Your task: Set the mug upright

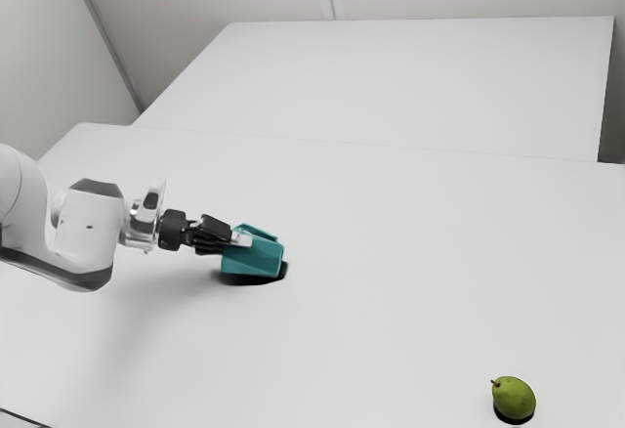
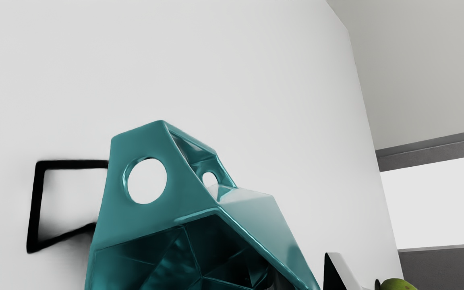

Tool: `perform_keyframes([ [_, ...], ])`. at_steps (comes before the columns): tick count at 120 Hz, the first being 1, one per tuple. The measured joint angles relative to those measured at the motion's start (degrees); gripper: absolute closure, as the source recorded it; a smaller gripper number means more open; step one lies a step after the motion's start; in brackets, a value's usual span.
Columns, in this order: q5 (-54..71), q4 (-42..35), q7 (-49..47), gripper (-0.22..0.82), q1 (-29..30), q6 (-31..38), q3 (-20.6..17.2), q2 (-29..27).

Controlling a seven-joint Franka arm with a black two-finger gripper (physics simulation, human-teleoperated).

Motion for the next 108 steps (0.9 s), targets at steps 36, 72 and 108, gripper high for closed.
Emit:
perform_keyframes([
  [36,0.4,0.2,0.5,0.76,-0.1,0.5,0.0,-0.8],
  [72,7.4,4.2,-0.8,0.78,-1.3,0.9,-0.5,-4.6],
  [108,35.3,12.1,-12.0,0.79,-0.9,1.3,-5.3,-8.3],
])
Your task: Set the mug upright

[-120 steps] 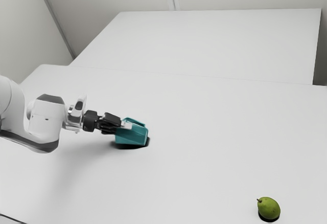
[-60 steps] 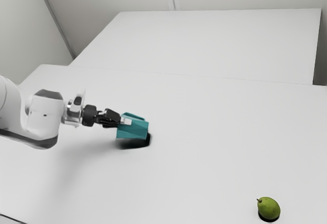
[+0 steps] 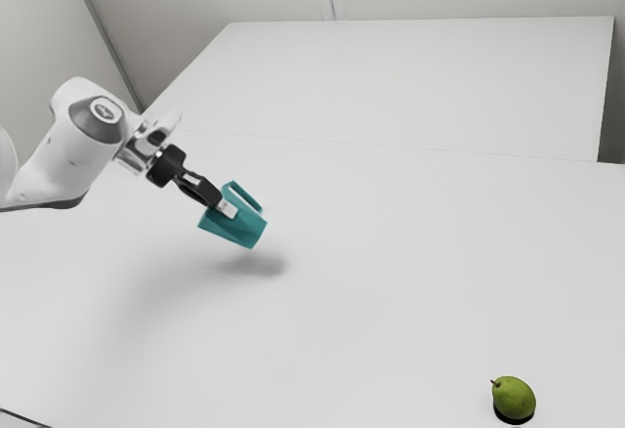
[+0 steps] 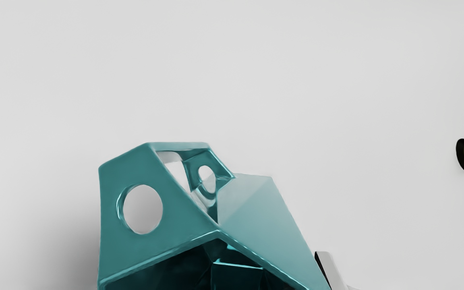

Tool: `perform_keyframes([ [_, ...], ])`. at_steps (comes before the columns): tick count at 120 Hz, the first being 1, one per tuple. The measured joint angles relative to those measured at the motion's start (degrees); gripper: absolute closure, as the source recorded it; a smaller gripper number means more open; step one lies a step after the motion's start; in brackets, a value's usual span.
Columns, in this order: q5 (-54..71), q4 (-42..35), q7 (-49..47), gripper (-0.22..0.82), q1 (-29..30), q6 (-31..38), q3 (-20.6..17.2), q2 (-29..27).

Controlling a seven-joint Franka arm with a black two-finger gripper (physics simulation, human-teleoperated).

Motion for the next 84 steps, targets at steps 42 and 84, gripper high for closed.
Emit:
perform_keyframes([
  [42,25.1,0.0,-16.1,0.79,0.3,2.9,-6.5,-5.3],
  [84,37.2,-4.4,-29.2,0.79,0.5,8.8,-11.6,-8.4],
])
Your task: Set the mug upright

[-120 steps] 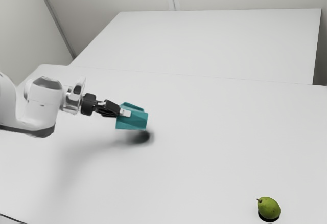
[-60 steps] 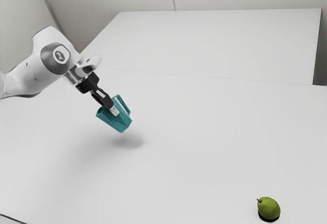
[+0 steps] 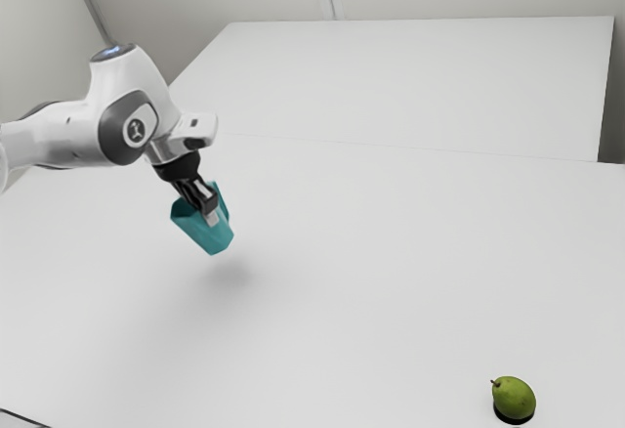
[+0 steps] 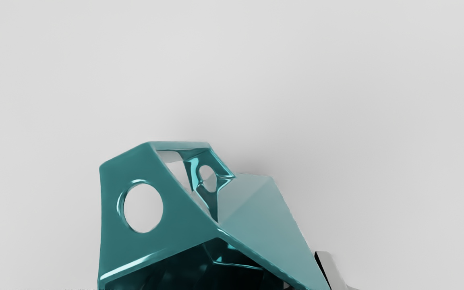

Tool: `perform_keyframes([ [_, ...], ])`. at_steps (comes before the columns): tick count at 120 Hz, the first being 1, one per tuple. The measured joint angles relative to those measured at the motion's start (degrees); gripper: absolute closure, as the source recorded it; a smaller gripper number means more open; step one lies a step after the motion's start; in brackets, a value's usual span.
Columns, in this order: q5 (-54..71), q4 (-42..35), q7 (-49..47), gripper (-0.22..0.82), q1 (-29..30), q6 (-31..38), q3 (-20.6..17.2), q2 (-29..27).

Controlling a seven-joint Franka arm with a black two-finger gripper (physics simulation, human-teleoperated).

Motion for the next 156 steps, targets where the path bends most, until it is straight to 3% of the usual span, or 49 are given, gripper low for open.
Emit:
perform_keyframes([
  [85,10.4,-9.9,-19.6,0.79,0.2,11.8,-4.2,-1.2],
  [156,12.8,-10.3,-28.5,0.79,-0.3,16.0,-4.4,3.3],
])
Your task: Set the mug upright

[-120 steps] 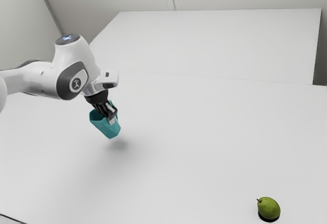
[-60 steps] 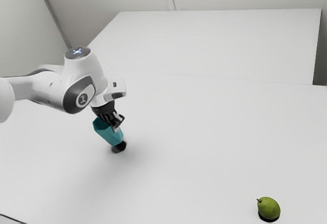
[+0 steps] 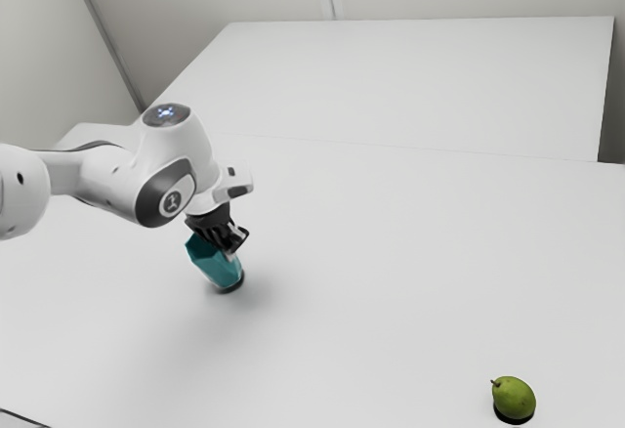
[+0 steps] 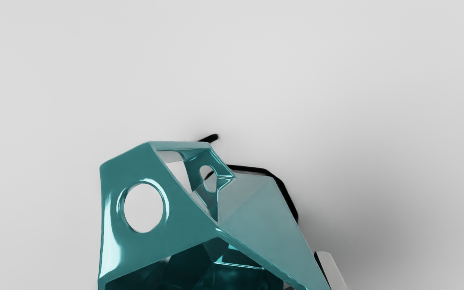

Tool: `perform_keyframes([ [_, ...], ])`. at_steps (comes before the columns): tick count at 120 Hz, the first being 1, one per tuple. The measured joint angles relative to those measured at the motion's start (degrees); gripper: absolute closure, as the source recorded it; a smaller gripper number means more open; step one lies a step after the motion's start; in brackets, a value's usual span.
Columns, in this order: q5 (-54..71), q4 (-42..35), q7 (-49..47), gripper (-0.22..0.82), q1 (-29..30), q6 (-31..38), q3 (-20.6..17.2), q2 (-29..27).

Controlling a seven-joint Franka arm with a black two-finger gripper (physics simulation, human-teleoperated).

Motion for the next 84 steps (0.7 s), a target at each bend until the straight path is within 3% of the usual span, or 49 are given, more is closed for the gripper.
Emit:
perform_keyframes([
  [30,0.0,0.1,-2.0,0.78,-0.2,0.7,0.0,1.1],
  [45,-0.8,0.1,-2.4,0.72,-0.3,1.0,0.0,1.1],
  [56,-1.1,0.1,-2.6,0.61,-0.3,1.2,0.0,0.9],
  [70,-1.8,0.2,-2.7,0.37,-0.3,1.3,0.0,0.7],
  [84,-2.3,0.4,-2.9,0.22,-0.4,1.4,0.0,0.3],
])
